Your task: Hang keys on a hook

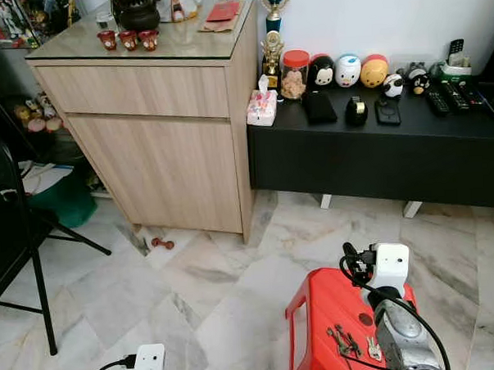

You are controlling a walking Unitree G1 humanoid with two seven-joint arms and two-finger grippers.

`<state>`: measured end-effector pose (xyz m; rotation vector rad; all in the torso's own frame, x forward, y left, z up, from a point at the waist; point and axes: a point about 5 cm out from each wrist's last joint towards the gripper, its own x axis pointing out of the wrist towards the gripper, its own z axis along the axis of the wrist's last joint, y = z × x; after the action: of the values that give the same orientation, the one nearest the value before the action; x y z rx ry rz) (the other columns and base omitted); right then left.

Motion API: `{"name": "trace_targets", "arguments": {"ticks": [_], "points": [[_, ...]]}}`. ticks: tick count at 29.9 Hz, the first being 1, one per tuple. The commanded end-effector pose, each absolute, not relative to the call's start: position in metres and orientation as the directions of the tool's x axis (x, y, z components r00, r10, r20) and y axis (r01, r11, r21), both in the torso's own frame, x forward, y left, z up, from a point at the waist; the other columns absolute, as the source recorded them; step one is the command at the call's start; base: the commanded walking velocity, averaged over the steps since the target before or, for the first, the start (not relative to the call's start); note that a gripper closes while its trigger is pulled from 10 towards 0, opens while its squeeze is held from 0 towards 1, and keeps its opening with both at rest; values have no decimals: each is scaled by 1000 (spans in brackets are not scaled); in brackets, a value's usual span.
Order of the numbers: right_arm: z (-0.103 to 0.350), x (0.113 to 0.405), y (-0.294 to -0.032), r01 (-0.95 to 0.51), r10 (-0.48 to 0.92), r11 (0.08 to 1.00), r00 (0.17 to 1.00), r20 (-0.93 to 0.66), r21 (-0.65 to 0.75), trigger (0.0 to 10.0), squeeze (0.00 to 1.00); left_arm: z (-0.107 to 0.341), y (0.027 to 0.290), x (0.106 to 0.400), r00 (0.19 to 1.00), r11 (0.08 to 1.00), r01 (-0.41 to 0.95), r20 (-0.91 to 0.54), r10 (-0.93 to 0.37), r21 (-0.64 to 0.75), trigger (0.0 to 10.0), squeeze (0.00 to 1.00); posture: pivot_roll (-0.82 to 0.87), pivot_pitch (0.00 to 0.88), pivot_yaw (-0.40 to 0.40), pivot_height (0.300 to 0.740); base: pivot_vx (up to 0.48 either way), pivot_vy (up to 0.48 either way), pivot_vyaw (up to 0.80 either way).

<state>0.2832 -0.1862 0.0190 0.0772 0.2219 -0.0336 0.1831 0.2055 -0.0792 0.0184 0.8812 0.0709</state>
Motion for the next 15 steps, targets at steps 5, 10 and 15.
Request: {"name": "trace_targets", "arguments": {"ticks": [5,10,15], "points": [[18,286,-182,39,-11,993,969,-246,112,10000,0,-83,204,176,611,998,-53,-789,66,42,10000,0,70,58,-5,696,0,0,0],[20,288,-178,34,-3,992,970,-245,122,10000,0,-83,204,176,611,998,-54,-789,62,37,10000,0,72,63,-4,666,0,0,0],[18,287,-176,24,8,992,968,-252,122,10000,0,-84,204,175,607,998,-47,-792,59,38,10000,0,75,64,-4,642,0,0,0]]}}
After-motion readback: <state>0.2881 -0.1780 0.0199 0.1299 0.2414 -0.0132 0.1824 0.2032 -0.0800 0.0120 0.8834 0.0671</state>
